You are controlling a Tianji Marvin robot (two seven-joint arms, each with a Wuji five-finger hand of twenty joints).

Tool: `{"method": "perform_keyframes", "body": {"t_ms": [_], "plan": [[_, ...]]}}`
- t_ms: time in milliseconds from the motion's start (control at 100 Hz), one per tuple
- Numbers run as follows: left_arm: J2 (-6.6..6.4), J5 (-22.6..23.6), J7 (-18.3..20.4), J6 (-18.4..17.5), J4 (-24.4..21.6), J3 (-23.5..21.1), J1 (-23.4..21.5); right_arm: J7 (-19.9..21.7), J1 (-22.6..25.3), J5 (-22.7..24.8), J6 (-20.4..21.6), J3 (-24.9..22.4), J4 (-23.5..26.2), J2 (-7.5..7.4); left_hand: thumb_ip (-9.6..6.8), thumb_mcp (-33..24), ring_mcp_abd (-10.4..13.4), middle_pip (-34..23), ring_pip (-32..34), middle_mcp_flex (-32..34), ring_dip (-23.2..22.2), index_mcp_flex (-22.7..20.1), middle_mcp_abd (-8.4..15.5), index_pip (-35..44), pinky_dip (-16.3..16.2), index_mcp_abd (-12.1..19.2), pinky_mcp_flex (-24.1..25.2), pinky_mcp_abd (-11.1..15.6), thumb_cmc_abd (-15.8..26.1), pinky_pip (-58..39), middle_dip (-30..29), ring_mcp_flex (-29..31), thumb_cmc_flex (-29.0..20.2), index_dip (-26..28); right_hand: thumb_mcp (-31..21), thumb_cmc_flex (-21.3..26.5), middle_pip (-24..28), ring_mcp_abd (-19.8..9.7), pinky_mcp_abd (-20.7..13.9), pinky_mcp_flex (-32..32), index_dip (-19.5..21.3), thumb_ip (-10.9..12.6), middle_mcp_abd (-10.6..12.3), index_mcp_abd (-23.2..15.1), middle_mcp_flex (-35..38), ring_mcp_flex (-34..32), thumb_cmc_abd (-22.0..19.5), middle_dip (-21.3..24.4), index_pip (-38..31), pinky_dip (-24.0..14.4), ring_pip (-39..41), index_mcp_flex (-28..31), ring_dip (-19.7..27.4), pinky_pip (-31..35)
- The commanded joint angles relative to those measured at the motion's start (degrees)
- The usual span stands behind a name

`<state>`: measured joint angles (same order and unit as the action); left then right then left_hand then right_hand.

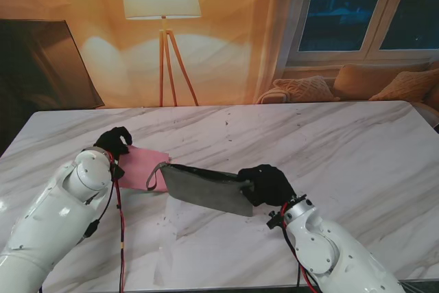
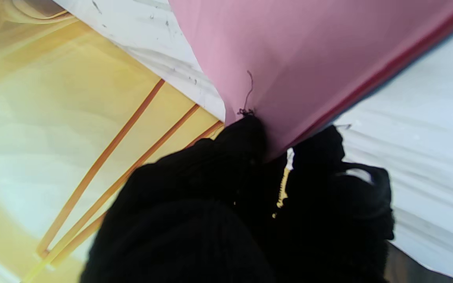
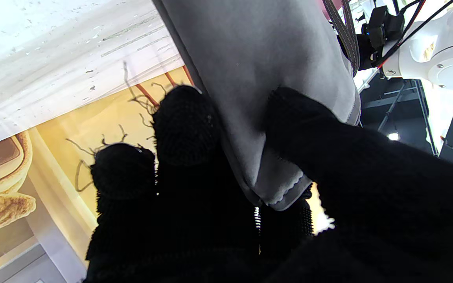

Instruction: Collect documents into a storage pouch

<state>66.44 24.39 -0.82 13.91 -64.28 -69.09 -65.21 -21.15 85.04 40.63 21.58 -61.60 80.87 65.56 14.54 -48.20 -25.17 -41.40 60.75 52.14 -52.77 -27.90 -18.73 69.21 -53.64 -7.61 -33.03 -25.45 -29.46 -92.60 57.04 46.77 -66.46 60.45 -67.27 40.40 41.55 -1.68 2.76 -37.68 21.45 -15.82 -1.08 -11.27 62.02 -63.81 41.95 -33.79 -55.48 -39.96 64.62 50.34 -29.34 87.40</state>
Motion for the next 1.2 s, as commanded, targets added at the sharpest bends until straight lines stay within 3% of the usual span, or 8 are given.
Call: {"method": "perform_keyframes", "body": {"t_ms": [0, 390, 730, 1190], "plan": [[-0.63, 0.93, -0.22, -1.09, -1.75, -0.9, -1.18, 1.02, 0.33, -0.12, -0.31, 0.23, 0.37, 0.21, -1.3, -6.53, -4.53, -6.71, 3.38, -0.12, -1.21, -0.82, 6.06, 1.04, -2.03, 2.04, 2.78, 9.02, 0.61, 0.89, 3.62, 1.0, -5.74, 1.31, 0.4, 1.62, 0.2, -3.99, -1.48, 0.26, 1.96, 0.01, -0.39, -2.27, -0.72, -1.07, -4.39, -0.49, -5.12, 0.67, -0.51, 4.25, -0.47, 1.08], [-1.23, 0.72, 0.35, -3.43, -11.46, -7.44, -6.42, 1.95, 0.54, -0.89, -0.56, 0.63, 0.87, 0.19, -0.88, -7.33, -3.46, -9.05, 6.16, 0.34, -4.67, -1.83, 6.22, 1.25, -6.89, 1.97, 4.37, 10.12, 1.46, 0.89, 4.43, 1.79, -5.73, 2.02, 0.47, 1.82, 0.19, -3.98, -1.48, 0.26, 2.01, 0.04, -0.31, -2.18, -0.77, -1.03, -4.77, -0.53, -4.99, 0.67, -0.53, 4.2, -0.46, 1.08], [-1.71, 0.77, 1.57, -5.86, -18.55, -10.98, -9.76, 2.85, 0.79, -2.39, -1.04, 0.95, 1.43, 0.33, -0.93, -6.96, -2.53, -9.03, 6.62, 0.56, -5.4, -1.93, 6.28, 1.17, -7.31, 1.96, 4.09, 10.49, 1.93, 1.17, 4.51, 2.21, -5.64, 1.8, 1.85, 4.19, 0.03, -4.02, -1.51, 0.35, 5.34, 0.54, -0.15, -2.11, -0.86, -0.96, -6.34, -0.63, -3.91, 0.72, -0.6, 5.83, -0.46, 0.96], [-2.39, 2.2, 2.99, -10.2, -27.42, -15.37, -11.99, 3.97, 1.06, -3.96, -1.46, 1.19, 2.07, 0.42, -1.03, -6.43, -2.18, -9.01, 6.55, 0.55, -6.0, -2.01, 6.74, 1.19, -7.65, 2.43, 4.68, 11.07, 2.53, 1.47, 4.61, 2.02, -5.64, 1.56, 1.67, 4.77, -0.12, -3.92, -1.52, 0.4, 6.51, 0.64, -0.06, -1.61, -0.91, -0.82, -6.62, -0.67, -3.8, 0.75, -0.66, 6.45, -0.46, 0.87]]}}
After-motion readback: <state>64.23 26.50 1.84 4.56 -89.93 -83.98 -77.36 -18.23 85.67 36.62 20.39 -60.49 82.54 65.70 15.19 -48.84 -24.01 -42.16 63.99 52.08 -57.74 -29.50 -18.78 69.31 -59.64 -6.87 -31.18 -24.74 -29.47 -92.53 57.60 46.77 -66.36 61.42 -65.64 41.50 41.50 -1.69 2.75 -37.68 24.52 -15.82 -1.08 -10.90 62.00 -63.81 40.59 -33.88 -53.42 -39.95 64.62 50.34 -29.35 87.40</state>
